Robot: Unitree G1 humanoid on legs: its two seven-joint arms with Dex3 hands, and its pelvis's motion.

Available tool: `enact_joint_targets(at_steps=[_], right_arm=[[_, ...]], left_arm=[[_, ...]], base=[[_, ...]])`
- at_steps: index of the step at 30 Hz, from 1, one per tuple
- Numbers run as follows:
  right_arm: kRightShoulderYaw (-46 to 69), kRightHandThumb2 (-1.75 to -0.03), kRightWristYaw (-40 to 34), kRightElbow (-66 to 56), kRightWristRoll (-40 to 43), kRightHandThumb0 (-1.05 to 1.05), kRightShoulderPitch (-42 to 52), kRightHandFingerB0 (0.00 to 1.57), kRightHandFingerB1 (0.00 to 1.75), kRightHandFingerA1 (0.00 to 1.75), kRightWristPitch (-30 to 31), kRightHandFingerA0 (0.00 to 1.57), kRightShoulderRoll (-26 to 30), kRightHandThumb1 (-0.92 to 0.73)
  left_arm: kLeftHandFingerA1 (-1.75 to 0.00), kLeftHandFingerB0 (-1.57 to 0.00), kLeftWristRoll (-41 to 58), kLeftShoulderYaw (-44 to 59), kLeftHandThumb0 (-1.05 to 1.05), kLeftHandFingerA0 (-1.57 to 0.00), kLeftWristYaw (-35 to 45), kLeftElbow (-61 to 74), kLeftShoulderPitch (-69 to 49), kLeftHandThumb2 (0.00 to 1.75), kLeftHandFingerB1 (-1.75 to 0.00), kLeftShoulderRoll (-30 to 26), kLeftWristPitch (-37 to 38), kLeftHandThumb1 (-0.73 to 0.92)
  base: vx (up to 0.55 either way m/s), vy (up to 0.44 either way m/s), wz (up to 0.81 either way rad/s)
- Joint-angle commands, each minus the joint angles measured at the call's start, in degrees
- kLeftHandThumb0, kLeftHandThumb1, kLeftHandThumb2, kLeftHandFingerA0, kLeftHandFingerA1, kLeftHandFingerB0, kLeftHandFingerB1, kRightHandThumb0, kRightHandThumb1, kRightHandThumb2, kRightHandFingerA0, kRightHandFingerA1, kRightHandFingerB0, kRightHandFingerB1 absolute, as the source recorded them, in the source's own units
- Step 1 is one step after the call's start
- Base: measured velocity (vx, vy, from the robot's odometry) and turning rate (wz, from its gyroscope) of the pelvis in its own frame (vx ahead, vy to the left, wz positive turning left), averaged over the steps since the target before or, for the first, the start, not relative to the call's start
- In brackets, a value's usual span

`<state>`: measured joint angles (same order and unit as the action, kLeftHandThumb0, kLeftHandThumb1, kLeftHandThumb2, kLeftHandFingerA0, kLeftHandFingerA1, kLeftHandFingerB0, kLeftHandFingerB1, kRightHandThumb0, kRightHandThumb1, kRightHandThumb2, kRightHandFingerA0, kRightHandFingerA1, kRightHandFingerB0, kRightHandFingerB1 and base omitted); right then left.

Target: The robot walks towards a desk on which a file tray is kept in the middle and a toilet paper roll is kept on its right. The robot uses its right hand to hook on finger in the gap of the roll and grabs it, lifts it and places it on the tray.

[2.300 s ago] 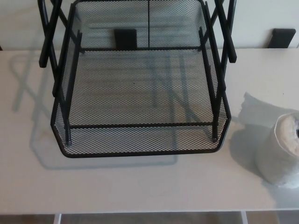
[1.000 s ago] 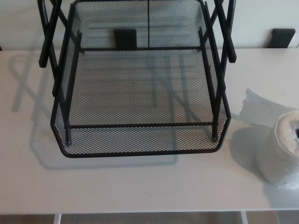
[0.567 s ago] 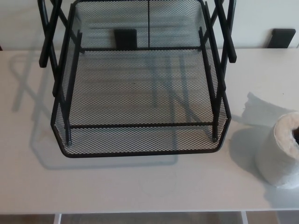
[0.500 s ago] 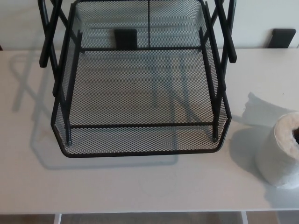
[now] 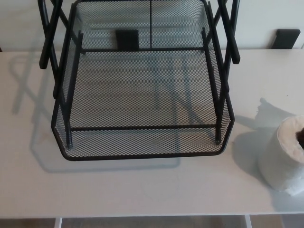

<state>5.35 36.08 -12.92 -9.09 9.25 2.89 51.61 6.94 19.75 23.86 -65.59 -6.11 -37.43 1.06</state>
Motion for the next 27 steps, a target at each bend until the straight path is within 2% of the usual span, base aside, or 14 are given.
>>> enact_joint_targets(at_steps=[1,2,3,5,6,8,9,10,11,14,15,20,22,27], right_arm=[[-3.3,-0.57,-3.6,1.5,-6.7,-0.37,-1.7,0.21,0.29,0.49,-0.9,0.34,-1.0,-0.56],[-4.3,-0.58,-4.1,1.4,-8.2,-0.37,-2.2,0.21,0.28,0.47,-1.0,0.38,-0.9,-0.57],[-6.0,-0.57,-5.4,1.6,-10.9,-0.37,-2.9,0.24,0.29,0.48,-1.8,0.43,-0.9,-0.56],[-8.0,-0.57,-10.1,2.6,-15.8,-0.34,-3.6,0.33,0.31,0.49,-5.1,0.59,-1.2,-0.56],[-9.7,-0.58,-18.1,3.1,-23.2,-0.26,-3.3,0.54,0.38,0.72,-8.3,0.85,-1.6,-0.58],[-10.3,-0.58,-21.3,3.1,-25.7,-0.26,-2.9,0.54,0.38,0.72,-9.2,0.85,-1.7,-0.58],[-11.0,-0.56,-26.4,4.3,-28.7,-0.2,-2.8,0.67,0.42,0.89,-11.0,0.98,-2.1,-0.53],[-12.2,-0.56,-36.5,6.8,-33.3,-0.15,-3.4,0.89,0.54,1.58,-13.7,0.94,-3.3,-0.55],[-12.6,-0.62,-42.6,8.6,-35.4,-0.11,-4.2,0.95,0.65,1.46,-15.9,0.98,-3.6,-0.58],[-13.1,-0.62,-44.5,9.4,-35.9,-0.11,-4.8,0.95,0.65,1.46,-16.3,0.98,-3.5,-0.58],[-12.9,-0.69,-46.0,10.1,-35.8,-0.06,-5.2,0.98,0.72,1.23,-17.4,1.04,-3.7,-0.54],[-11.8,-0.85,-57.1,15.0,-35.4,-0.01,-6.6,1.02,0.92,1.54,-24.3,0.99,-4.9,-0.5],[-11.7,-0.95,-57.5,15.8,-35.0,0.03,-6.7,0.99,0.98,1.45,-24.8,1.05,-5.0,-0.49],[-10.2,-0.88,-56.3,17.6,-31.2,-0.03,-7.7,1.01,0.95,1.46,-25.9,1.02,-5.9,-0.59]], left_arm=[[-0.67,-0.38,-0.3,-0.3,-0.63,-0.44,-1.3,0.3,0.2,1.01,-0.59,-0.6,1.2,0.61],[-0.61,-0.44,0.0,-0.2,-0.6,-0.41,-1.0,0.2,0.3,0.62,-0.51,-0.5,1.2,0.75],[-0.59,-0.44,0.3,0.1,-0.61,-0.39,-0.6,-0.2,0.4,0.61,-0.49,-0.5,1.4,0.75],[-0.59,-0.41,-0.7,-0.8,-0.61,-0.41,-1.8,-0.4,0.7,0.62,-0.5,-0.5,1.2,0.75],[-0.65,-0.37,-0.6,-0.7,-0.6,-0.37,-1.7,0.0,0.3,0.99,-0.6,-0.5,1.1,0.59],[-0.65,-0.37,-0.4,-0.6,-0.6,-0.37,-1.4,0.1,0.1,0.99,-0.6,-0.5,1.2,0.59],[-0.6,-0.41,-0.7,-0.9,-0.61,-0.42,-1.5,0.0,0.0,0.62,-0.5,-0.6,1.7,0.76],[-0.61,-0.42,-0.6,-0.8,-0.61,-0.43,-2.1,-0.3,0.6,0.62,-0.5,-0.6,0.4,0.73],[-0.6,-0.41,-0.7,-0.9,-0.59,-0.41,-2.1,-0.7,1.0,0.62,-0.51,-0.6,0.5,0.75],[-0.6,-0.41,-0.8,-1.0,-0.59,-0.41,-2.0,-0.9,1.2,0.62,-0.51,-0.8,0.7,0.75],[-0.63,-0.41,-1.3,-1.4,-0.6,-0.4,-2.3,-0.7,1.2,0.62,-0.53,-0.8,0.7,0.77],[-0.6,-0.41,-1.7,-2.0,-0.6,-0.43,-2.1,-0.6,1.0,0.63,-0.5,-1.0,1.3,0.76],[-0.58,-0.41,-1.8,-2.1,-0.6,-0.41,-2.3,-0.4,0.9,0.63,-0.5,-1.0,1.2,0.77],[-0.6,-0.43,-1.5,-2.2,-0.59,-0.46,-2.5,-0.2,1.6,0.63,-0.51,-0.9,-0.1,0.77]], base=[[0.0,0.0,0.0],[0.0,0.0,0.0],[0.0,0.0,0.0],[0.0,0.0,0.0],[0.0,0.0,0.0],[0.0,0.0,0.0],[0.0,0.0,0.0],[0.0,0.0,0.0],[0.0,0.0,0.0],[0.0,0.0,0.0],[0.0,0.0,0.0],[0.0,0.0,0.0],[0.0,0.0,0.0],[0.0,0.0,0.0]])
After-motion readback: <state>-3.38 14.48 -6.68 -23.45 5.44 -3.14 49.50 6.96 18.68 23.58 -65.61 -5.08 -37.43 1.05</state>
